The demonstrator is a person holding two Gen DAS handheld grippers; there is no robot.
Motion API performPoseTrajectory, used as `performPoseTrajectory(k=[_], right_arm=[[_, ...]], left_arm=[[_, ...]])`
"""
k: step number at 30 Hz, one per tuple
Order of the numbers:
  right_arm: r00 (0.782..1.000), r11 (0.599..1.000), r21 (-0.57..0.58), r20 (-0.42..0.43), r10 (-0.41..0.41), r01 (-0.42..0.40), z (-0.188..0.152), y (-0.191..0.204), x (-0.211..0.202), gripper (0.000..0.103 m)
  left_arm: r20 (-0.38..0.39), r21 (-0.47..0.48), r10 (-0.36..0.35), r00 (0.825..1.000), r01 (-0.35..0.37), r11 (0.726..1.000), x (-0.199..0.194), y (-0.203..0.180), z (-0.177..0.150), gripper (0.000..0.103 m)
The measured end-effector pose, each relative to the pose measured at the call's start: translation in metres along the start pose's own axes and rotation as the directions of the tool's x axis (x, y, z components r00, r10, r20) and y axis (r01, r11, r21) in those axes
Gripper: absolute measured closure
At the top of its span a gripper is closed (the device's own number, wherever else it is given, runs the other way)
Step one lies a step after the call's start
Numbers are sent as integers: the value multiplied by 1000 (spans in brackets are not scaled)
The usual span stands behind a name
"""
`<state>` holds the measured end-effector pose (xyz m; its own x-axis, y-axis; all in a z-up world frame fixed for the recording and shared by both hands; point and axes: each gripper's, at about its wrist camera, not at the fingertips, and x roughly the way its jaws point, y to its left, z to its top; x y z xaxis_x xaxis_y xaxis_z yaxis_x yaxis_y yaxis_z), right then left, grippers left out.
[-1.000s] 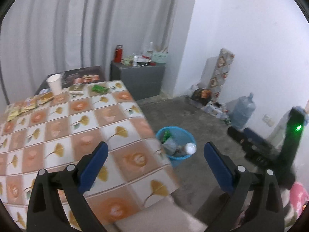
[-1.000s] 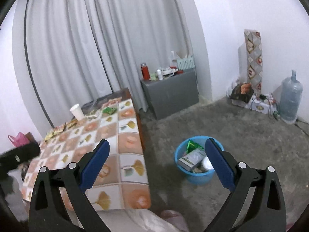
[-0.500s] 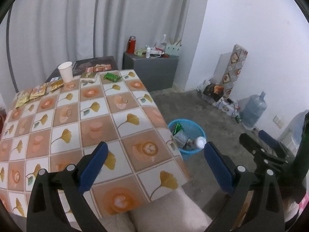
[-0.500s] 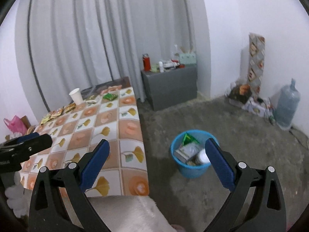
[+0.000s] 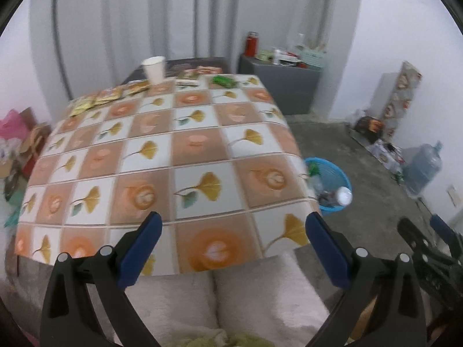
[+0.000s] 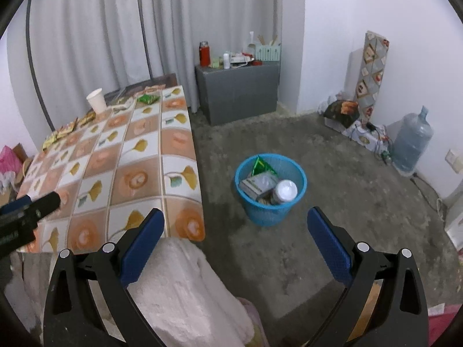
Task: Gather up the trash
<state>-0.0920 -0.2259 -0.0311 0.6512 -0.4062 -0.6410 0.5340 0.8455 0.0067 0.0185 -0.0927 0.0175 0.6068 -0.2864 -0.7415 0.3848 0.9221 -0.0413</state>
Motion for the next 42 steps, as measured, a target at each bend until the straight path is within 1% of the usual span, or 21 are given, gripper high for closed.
performPoseTrajectory(k=[4, 11, 14, 21, 42], right_arm=[[1000, 1000, -23, -14, -2, 1, -2, 5, 1, 8], [1000, 998, -56, -20, -13, 12, -5, 7, 4, 8], [1000, 998, -63, -21, -15, 14, -4, 6, 6, 8], [1000, 998, -63, -22, -22, 20, -5, 6, 7, 8], [999, 998, -61, -25, -24, 22, -5, 3, 8, 8]], left_arm=[[18, -32, 40, 999, -39, 999, -4, 7, -1, 6], [33, -20, 68, 997, -68, 998, -6, 6, -1, 6], [17, -8, 58, 998, -58, 998, -2, 4, -1, 6], [12, 21, 63, 998, -64, 998, 0, -1, -3, 6], [-3, 32, 57, 998, -57, 998, 3, -8, -2, 6]])
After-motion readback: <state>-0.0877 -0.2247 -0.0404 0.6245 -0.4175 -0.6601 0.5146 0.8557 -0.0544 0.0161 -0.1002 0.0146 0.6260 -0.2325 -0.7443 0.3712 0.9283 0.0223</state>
